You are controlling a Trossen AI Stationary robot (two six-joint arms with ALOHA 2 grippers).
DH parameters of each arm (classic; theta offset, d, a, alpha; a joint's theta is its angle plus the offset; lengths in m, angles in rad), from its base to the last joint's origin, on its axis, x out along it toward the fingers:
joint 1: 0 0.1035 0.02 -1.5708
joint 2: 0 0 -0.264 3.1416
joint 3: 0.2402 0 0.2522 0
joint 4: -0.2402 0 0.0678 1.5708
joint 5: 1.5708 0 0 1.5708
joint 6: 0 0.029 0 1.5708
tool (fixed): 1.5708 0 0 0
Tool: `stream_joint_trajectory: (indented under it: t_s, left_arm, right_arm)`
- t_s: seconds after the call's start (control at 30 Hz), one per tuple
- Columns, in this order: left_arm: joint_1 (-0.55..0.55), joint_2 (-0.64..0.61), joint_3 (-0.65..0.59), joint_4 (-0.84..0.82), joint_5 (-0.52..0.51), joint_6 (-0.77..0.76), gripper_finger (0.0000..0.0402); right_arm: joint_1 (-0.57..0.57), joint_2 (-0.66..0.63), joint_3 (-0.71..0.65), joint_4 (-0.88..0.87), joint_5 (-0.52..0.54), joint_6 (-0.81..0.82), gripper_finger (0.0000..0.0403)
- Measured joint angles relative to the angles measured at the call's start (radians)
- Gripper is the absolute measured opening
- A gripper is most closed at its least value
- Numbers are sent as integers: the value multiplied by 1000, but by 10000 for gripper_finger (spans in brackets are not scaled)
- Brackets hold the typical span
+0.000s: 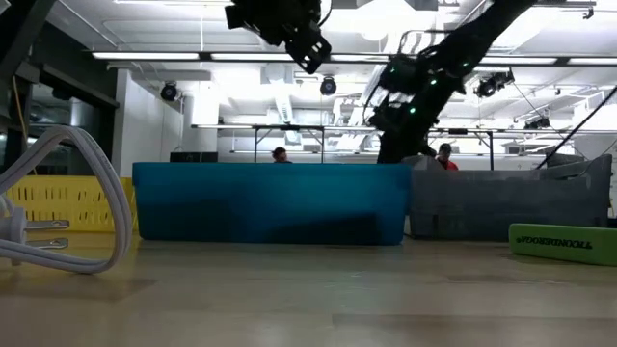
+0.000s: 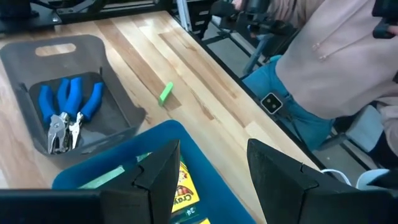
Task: Pick & Place School Supplies
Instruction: Put the green eraser into the yellow bin
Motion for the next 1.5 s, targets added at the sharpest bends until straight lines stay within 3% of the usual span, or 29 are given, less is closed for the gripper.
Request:
stream_joint_trajectory:
  t_s: [0.33, 0.63, 1.23, 1.5]
  left_arm:
    - [51, 0, 0, -107, 53, 98, 184]
    - [126, -4, 0, -194, 135, 218, 184]
    - [165, -4, 0, -283, 155, 324, 184]
    - [165, -4, 0, -283, 158, 326, 184]
  right_arm:
    - [1, 122, 123, -51, 56, 29, 130]
    - [-18, 156, 128, -70, 67, 65, 130]
    - [-16, 156, 128, -63, 122, 99, 130]
    - [-29, 201, 172, -48, 37, 115, 130]
